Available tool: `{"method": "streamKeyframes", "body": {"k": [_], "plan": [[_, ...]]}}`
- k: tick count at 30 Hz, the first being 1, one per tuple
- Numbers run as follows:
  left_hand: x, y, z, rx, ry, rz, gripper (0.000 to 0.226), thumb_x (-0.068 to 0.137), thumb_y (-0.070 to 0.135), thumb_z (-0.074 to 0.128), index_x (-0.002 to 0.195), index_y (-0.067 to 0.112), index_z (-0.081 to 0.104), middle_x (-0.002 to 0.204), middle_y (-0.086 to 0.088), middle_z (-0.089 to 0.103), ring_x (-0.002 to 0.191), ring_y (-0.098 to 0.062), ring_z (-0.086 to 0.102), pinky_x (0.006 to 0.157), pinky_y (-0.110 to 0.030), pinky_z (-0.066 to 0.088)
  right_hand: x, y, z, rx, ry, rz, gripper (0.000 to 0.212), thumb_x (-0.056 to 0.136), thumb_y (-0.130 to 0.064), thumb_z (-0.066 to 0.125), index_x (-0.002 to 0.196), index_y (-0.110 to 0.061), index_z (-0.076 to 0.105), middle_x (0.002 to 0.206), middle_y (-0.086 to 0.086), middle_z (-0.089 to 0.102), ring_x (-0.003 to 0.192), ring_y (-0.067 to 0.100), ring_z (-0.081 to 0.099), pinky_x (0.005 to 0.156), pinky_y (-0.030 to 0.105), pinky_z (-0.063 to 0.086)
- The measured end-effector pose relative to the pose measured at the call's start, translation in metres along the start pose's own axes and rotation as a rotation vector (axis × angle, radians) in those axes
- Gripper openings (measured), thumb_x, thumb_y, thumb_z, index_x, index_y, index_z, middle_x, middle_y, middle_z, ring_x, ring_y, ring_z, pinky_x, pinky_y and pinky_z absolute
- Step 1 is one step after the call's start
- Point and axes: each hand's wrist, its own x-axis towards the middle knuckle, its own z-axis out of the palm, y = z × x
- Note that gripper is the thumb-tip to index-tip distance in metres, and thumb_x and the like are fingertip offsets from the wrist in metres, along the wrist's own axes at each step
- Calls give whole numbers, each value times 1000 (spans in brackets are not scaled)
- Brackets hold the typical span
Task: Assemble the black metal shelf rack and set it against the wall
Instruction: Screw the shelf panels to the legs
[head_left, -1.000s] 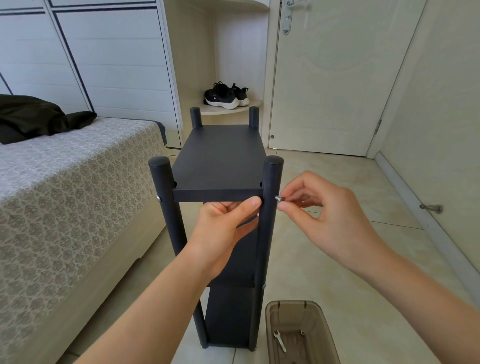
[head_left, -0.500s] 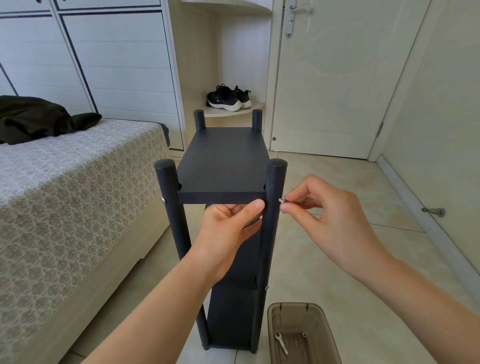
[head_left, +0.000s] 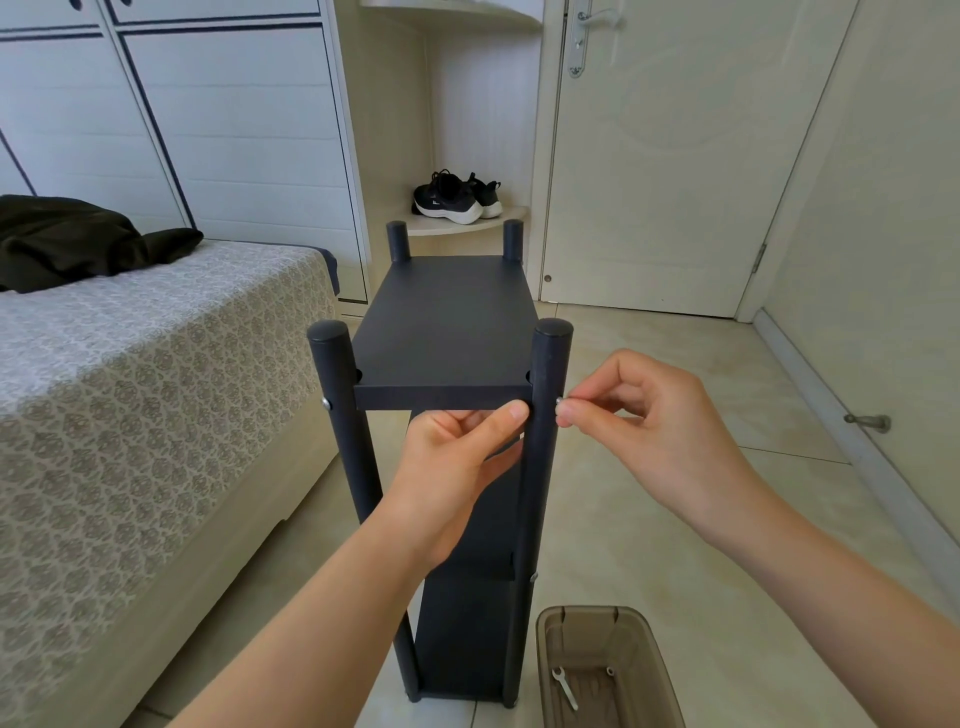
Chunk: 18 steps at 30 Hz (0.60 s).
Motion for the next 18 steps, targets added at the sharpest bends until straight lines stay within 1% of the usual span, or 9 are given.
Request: {"method": "streamKeyframes", "body": {"k": [2, 3, 5, 7, 9, 11, 14, 16, 18], "plan": [[0, 0, 0, -10, 7, 1, 18, 80, 30, 70, 88, 18, 81, 101, -11, 77, 105, -23, 72, 85, -25, 58, 3, 2, -1, 42, 17, 40, 16, 77, -29, 80, 82, -26, 65, 77, -13, 72, 74, 1, 67, 68, 13, 48], [0, 0, 1, -15, 13, 0, 17, 80, 30, 70, 87, 19, 81, 100, -10, 77, 104, -23, 73, 82, -24, 58, 5, 4, -2, 73, 21, 71, 19, 75, -31, 81, 85, -26, 65, 78, -12, 72, 74, 3, 67, 70, 14, 49], [0, 0, 2, -11, 28, -6, 16, 81, 29, 70, 86, 20, 82, 98, -9, 77, 102, -22, 73, 80, -22, 57, 8, 8, -4, 150, 4, 148, 27, 72, -34, 82, 93, -28, 66, 82, -9, 73, 79, 10, 68, 76, 27, 55], [0, -1, 2, -2, 38, -11, 15, 81, 29, 70, 85, 20, 82, 98, -8, 77, 102, -21, 73, 78, -21, 57, 11, 11, -6, 250, -70, 218, 33, 73, -32, 82, 102, -32, 67, 90, -8, 73, 89, 14, 69, 80, 34, 58], [0, -1, 2, -3, 41, -15, 16, 81, 29, 69, 86, 20, 82, 99, -8, 77, 102, -21, 73, 77, -20, 57, 13, 11, -6, 327, -191, 244, 37, 80, -29, 78, 113, -40, 65, 100, -9, 73, 98, 12, 69, 86, 37, 58], [-1, -1, 1, -9, 36, -13, 16, 82, 29, 69, 87, 20, 82, 101, -9, 77, 103, -21, 73, 78, -21, 57, 15, 10, -7, 332, -295, 226, 42, 86, -26, 73, 121, -45, 60, 110, -10, 71, 107, 9, 66, 91, 38, 56], [-2, 0, 2, -17, 43, -12, 17, 83, 29, 68, 88, 20, 81, 103, -10, 77, 104, -22, 73, 80, -22, 58, 19, 7, -11, 321, -379, 191, 44, 93, -17, 64, 129, -41, 57, 120, -6, 68, 114, 10, 63, 92, 36, 54], [-3, 0, 3, -26, 39, -9, 18, 83, 29, 68, 89, 19, 81, 104, -11, 77, 105, -22, 73, 81, -22, 58, 20, 5, -12, 310, -395, 193, 40, 95, -13, 61, 129, -35, 59, 119, -6, 69, 113, 9, 64, 93, 35, 53], [-4, 0, 4, -22, 41, -2, 18, 83, 29, 67, 88, 19, 82, 103, -10, 77, 104, -21, 73, 79, -21, 57, 20, 4, -12, 267, -380, 187, 36, 96, -14, 61, 127, -33, 61, 118, -7, 69, 111, 7, 64, 94, 35, 53]]}}
